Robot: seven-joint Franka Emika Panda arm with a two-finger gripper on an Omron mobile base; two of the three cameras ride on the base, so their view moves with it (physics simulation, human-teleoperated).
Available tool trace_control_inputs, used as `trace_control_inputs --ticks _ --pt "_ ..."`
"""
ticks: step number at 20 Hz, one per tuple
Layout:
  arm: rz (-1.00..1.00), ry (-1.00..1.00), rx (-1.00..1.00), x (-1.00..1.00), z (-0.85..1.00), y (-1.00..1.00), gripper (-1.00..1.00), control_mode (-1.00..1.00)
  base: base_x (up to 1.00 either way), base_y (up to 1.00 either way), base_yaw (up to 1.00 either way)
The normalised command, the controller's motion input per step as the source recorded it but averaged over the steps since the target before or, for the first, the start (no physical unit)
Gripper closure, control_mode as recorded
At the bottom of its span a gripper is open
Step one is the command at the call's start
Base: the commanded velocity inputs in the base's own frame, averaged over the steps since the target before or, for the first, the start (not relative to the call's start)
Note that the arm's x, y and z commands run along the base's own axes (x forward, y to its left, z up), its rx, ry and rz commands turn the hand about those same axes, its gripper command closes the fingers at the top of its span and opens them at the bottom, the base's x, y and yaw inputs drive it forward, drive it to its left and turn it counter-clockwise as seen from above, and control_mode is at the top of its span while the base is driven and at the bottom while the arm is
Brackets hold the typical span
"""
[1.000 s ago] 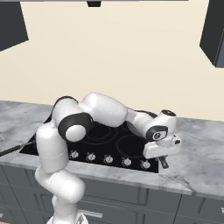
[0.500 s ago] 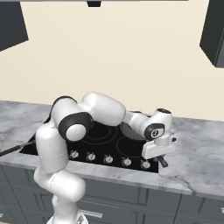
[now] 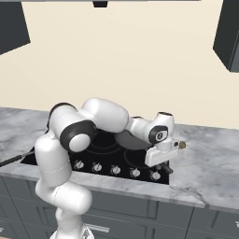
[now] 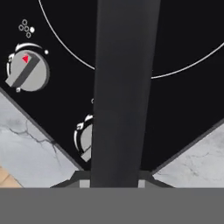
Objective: Place both pans onto different burners. Then place the garlic and the chicken drumstick on different pans.
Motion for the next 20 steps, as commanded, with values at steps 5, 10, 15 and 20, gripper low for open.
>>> trace_control_inputs --ticks 5,10,15,20 --pt "0.00 0.10 0.00 0.34 0.00 0.52 1.00 -1.00 0.00 0.00 0.00" --pt "0.00 0.01 0.00 0.36 -0.01 0.17 1.00 -1.00 0.00 0.00 0.00" --pt "0.03 0.00 0.00 0.21 -0.09 0.03 1.00 -1.00 0.00 0.00 0.00" --pt "0.08 0.00 -0.01 0.00 -0.05 0.23 1.00 -1.00 0.00 0.00 0.00"
